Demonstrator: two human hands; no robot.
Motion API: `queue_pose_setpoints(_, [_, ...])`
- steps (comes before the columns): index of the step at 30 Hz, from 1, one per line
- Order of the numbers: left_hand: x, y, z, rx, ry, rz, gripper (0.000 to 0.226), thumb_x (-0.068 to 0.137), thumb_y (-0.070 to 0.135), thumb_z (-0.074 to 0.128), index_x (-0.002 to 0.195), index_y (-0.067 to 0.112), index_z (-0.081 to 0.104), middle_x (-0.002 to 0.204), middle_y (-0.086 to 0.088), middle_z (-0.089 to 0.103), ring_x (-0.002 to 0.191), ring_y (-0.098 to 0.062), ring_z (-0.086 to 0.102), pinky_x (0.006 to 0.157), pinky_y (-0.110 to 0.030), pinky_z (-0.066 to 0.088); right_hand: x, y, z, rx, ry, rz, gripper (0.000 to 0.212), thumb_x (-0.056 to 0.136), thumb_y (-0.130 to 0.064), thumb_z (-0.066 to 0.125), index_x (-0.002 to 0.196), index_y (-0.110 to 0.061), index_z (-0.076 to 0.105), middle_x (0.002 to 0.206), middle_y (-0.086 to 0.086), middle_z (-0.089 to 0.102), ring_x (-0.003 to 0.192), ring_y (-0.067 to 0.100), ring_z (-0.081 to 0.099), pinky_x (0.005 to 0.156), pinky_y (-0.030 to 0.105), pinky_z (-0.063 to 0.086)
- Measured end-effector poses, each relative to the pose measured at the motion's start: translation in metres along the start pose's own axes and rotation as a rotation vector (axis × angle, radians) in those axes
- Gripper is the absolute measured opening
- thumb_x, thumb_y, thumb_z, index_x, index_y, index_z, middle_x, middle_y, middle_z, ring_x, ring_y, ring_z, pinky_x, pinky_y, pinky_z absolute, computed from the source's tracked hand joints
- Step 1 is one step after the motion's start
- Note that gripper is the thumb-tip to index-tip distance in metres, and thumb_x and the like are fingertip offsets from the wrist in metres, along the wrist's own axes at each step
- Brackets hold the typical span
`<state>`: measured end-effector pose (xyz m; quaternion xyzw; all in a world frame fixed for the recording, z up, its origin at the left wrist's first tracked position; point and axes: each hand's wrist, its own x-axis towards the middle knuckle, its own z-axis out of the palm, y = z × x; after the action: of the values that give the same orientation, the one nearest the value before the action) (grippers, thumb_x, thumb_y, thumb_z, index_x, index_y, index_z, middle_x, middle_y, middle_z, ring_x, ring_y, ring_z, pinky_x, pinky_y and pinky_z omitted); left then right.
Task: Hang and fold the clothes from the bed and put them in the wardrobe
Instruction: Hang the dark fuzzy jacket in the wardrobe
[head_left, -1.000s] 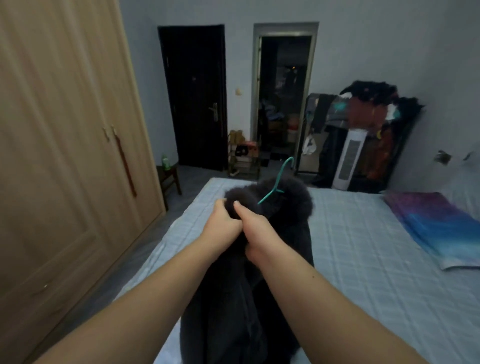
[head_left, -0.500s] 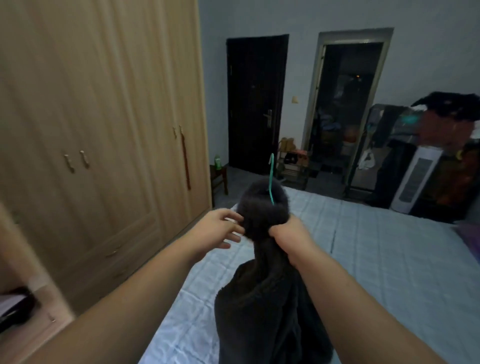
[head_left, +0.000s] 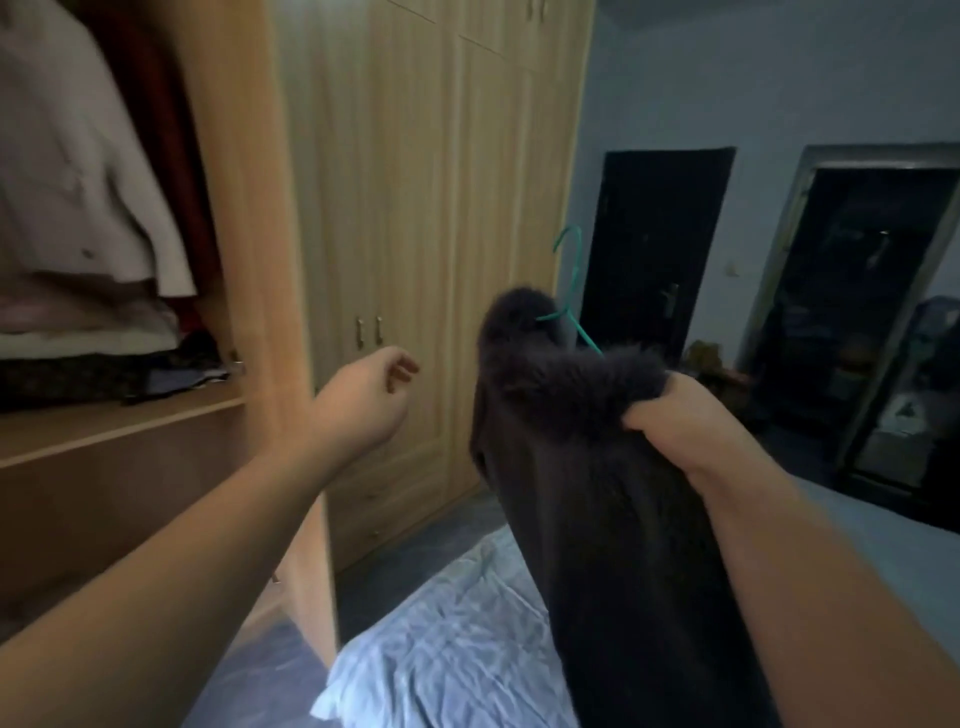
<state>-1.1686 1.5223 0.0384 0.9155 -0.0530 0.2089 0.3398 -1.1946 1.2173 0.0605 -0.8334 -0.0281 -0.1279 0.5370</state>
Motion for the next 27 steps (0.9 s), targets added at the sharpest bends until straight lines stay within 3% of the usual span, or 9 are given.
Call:
queue_pose_setpoints(4, [-0.036,-0.036,-0.069,0.259,0.075,0.045,0.051,0.090,0.013,0.051,0.139,0.025,0.049,0.138,0.002,0.057,0.128,-0.020,0.052,0.105,-0.038,0.045,-0.016,-0.038,0.078,0.026,-0.070,-0.085,0.030,0.075,0.014,0.065,0.078,-0.014,0.074,0.075,0.003,0.075,0.072,0.015,0.068,0.068,0.030,0.054])
queue_pose_setpoints(8, [-0.062,-0.081,-0.120,0.442,0.214,0.110,0.063,0.085,0.011,0.050,0.146,0.021,0.042,0.147,-0.005,0.048,0.141,-0.026,0.036,0.115,-0.043,0.034,-0.015,-0.066,0.149,-0.004,-0.111,-0.183,0.017,0.076,0.004,0.069,0.088,-0.007,0.075,0.084,0.012,0.076,0.085,0.024,0.071,0.077,0.043,0.057])
queue_pose_setpoints(15, [-0.071,-0.159,-0.184,0.716,0.409,-0.023,0.063,0.093,0.033,0.051,0.153,0.025,0.033,0.165,-0.007,0.022,0.154,-0.027,0.007,0.123,-0.050,0.012,0.024,-0.106,0.256,0.052,-0.265,-0.326,0.028,0.071,-0.003,0.071,0.099,-0.003,0.075,0.090,0.012,0.077,0.093,0.023,0.070,0.087,0.051,0.057])
queue_pose_setpoints(19, [-0.058,-0.192,-0.205,0.852,0.429,-0.115,0.067,0.095,0.052,0.031,0.157,0.035,0.014,0.168,-0.006,0.008,0.154,-0.028,-0.005,0.123,-0.054,0.005,0.061,-0.121,0.316,0.099,-0.371,-0.412,0.028,0.073,0.005,0.068,0.100,-0.001,0.075,0.093,0.013,0.076,0.099,0.027,0.070,0.089,0.048,0.055])
queue_pose_setpoints(22, [-0.040,-0.212,-0.222,0.915,0.487,-0.185,0.067,0.095,0.057,0.026,0.157,0.038,0.011,0.168,-0.004,0.008,0.154,-0.028,-0.004,0.123,-0.053,0.005,0.085,-0.132,0.360,0.168,-0.449,-0.464,0.030,0.072,-0.001,0.069,0.101,-0.002,0.075,0.096,0.011,0.076,0.099,0.024,0.069,0.090,0.042,0.054])
queue_pose_setpoints(25, [-0.023,-0.228,-0.234,0.943,0.537,-0.281,0.068,0.095,0.059,0.025,0.157,0.038,0.008,0.168,-0.004,0.008,0.154,-0.027,-0.003,0.124,-0.053,0.006,0.107,-0.148,0.395,0.227,-0.548,-0.496,0.026,0.080,0.008,0.068,0.103,-0.001,0.074,0.095,0.009,0.073,0.095,0.019,0.065,0.079,0.028,0.048])
queue_pose_setpoints(27, [-0.012,-0.237,-0.241,0.963,0.546,-0.340,0.070,0.093,0.062,0.017,0.157,0.038,0.006,0.168,-0.003,0.005,0.154,-0.026,-0.006,0.124,-0.052,0.005,0.120,-0.164,0.412,0.277,-0.632,-0.515,0.025,0.080,0.004,0.069,0.104,-0.003,0.073,0.092,0.004,0.072,0.092,0.018,0.064,0.070,0.024,0.042])
